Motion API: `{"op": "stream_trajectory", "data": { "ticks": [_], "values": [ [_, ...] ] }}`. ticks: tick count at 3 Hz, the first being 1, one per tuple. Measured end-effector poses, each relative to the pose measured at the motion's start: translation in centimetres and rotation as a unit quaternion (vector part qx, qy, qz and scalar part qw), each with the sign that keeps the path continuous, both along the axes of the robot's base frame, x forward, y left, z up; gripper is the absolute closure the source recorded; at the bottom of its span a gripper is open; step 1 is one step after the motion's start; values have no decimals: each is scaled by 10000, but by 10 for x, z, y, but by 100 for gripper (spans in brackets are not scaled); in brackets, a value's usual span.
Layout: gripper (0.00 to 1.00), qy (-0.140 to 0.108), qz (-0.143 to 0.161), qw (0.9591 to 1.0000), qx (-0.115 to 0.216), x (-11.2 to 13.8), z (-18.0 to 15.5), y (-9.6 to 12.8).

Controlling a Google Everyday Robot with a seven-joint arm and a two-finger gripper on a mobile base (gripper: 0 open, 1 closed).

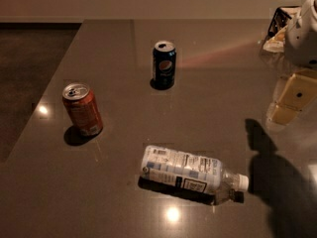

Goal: Move blue plastic bottle near coke can

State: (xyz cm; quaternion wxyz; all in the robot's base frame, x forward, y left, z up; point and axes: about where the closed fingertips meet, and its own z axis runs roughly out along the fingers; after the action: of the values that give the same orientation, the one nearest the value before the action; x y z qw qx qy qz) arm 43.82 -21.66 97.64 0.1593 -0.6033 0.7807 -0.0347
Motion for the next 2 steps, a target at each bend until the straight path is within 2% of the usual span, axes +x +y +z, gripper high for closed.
{"op": "stream_trajectory", "data": {
  "ticks": [1,2],
  "values": [
    [0,-7,0,10000,0,0,0,0],
    [0,26,97,9999,81,-5,-6,12]
  ]
}}
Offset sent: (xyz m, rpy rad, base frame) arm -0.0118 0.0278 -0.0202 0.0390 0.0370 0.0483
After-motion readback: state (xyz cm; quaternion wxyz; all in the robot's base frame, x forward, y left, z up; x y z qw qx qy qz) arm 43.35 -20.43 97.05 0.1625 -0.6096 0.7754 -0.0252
